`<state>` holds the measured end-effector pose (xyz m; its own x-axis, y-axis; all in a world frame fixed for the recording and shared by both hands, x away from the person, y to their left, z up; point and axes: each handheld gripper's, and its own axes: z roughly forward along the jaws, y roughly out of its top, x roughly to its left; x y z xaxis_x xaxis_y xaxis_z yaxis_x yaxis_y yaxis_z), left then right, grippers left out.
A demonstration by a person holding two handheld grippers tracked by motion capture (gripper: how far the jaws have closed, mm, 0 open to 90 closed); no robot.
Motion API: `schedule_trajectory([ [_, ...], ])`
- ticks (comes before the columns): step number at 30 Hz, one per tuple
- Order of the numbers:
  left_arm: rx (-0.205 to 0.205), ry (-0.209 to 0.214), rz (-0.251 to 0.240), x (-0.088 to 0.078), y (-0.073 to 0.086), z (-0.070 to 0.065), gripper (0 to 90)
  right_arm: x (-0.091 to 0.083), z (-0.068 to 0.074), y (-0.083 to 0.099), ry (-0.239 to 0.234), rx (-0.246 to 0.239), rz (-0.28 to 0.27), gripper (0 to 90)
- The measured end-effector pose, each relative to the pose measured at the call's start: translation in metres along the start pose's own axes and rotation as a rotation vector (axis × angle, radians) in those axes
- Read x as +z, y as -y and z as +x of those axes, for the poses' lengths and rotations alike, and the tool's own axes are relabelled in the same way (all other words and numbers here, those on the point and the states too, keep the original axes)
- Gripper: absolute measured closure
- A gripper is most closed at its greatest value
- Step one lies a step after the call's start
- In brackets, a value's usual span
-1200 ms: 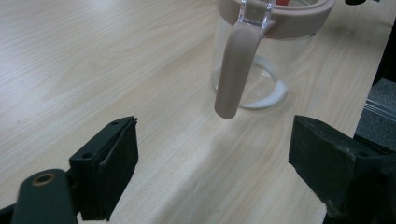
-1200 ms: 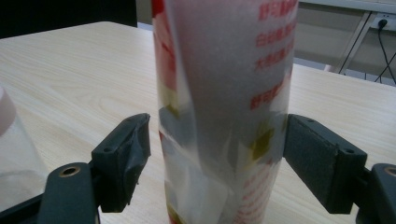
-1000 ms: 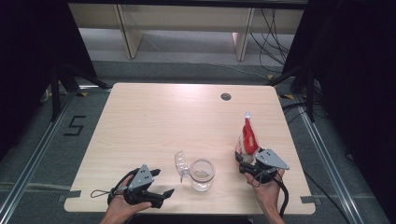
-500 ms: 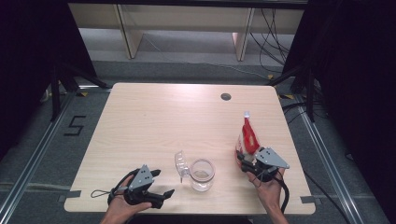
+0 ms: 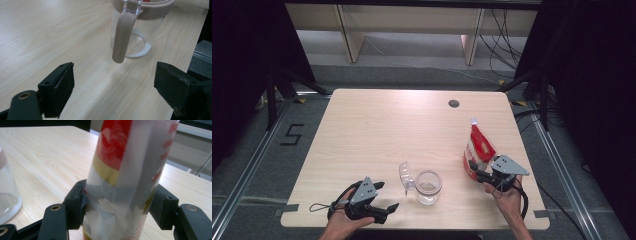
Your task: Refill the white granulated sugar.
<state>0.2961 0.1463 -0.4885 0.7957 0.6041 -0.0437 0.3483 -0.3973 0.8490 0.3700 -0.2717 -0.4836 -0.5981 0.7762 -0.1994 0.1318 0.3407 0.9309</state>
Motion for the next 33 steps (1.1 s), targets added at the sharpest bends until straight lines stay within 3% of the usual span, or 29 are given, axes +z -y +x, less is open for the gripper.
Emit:
schedule_trajectory([
  [1, -0.019, -0.002, 0.007, 0.000, 0.001, -0.001, 16.1, 0.000, -0.001, 0.000, -0.020, -0.011, 0.012, 39.3],
  [4, 0.002, 0.000, 0.023, 0.000, 0.001, 0.001, 16.2, 0.001, -0.004, 0.000, -0.040, -0.019, 0.001, 39.7],
  [5, -0.032, 0.001, -0.011, 0.001, 0.001, -0.002, 16.2, 0.001, -0.005, 0.001, -0.048, -0.020, 0.002, 39.7],
  [8, 0.009, 0.010, 0.006, 0.000, 0.000, 0.001, 16.2, 0.001, -0.009, 0.002, -0.071, -0.032, -0.008, 39.8],
  [9, -0.018, 0.010, 0.003, 0.000, 0.001, -0.001, 16.2, 0.000, -0.011, 0.002, -0.080, -0.041, -0.005, 39.8],
  [10, 0.003, 0.009, 0.008, 0.000, 0.001, 0.001, 16.2, 0.001, -0.012, 0.002, -0.093, -0.039, -0.011, 39.8],
  [13, 0.012, 0.008, 0.005, 0.000, 0.001, 0.001, 16.2, 0.001, -0.014, 0.003, -0.101, -0.035, -0.012, 39.9],
  [14, -0.017, 0.012, 0.012, 0.000, 0.001, 0.000, 16.2, 0.001, -0.014, 0.004, -0.105, -0.020, -0.011, 39.9],
  [15, -0.016, 0.011, 0.013, 0.000, 0.001, 0.000, 16.2, 0.001, -0.017, 0.003, -0.096, -0.049, -0.029, 39.9],
  [17, -0.019, 0.013, 0.008, 0.001, 0.001, -0.001, 16.2, 0.001, -0.018, 0.004, -0.101, -0.051, -0.024, 39.7],
  [20, -0.028, 0.014, -0.001, 0.001, 0.001, -0.002, 16.2, 0.001, -0.015, 0.005, -0.102, -0.006, -0.017, 38.6],
  [22, -0.009, 0.007, 0.016, 0.000, 0.001, 0.000, 16.2, 0.002, -0.011, 0.005, -0.073, 0.056, -0.013, 33.1],
  [23, -0.016, 0.011, 0.010, 0.001, 0.001, 0.000, 16.2, 0.005, -0.004, 0.007, -0.009, 0.121, -0.019, 28.4],
  [24, -0.009, 0.009, 0.013, 0.001, 0.001, 0.000, 16.2, 0.005, -0.004, 0.007, -0.009, 0.121, -0.019, 28.4],
  [25, 0.006, 0.010, 0.011, 0.001, 0.001, 0.001, 16.1, 0.003, 0.000, 0.007, -0.006, 0.164, 0.012, 28.4],
  [26, -0.022, 0.015, 0.006, 0.001, 0.002, -0.001, 16.1, 0.004, 0.002, 0.007, 0.009, 0.150, -0.008, 28.5],
  [27, -0.023, 0.017, 0.006, 0.001, 0.002, -0.001, 16.1, 0.005, 0.005, 0.007, 0.015, 0.145, -0.047, 28.4],
  [29, -0.024, 0.006, -0.005, 0.002, 0.002, -0.002, 16.1, 0.008, 0.009, 0.007, 0.026, 0.155, -0.074, 27.0],
  [31, -0.013, 0.008, 0.011, 0.001, 0.002, -0.002, 16.1, 0.006, 0.009, 0.007, 0.050, 0.167, -0.073, 27.7],
  [32, 0.016, 0.010, 0.013, 0.001, 0.001, -0.001, 16.1, 0.007, 0.007, 0.008, 0.061, 0.169, -0.073, 27.5],
  [33, 0.016, 0.010, 0.012, 0.001, 0.001, -0.001, 16.1, 0.007, 0.008, 0.009, 0.060, 0.210, -0.072, 26.5],
])
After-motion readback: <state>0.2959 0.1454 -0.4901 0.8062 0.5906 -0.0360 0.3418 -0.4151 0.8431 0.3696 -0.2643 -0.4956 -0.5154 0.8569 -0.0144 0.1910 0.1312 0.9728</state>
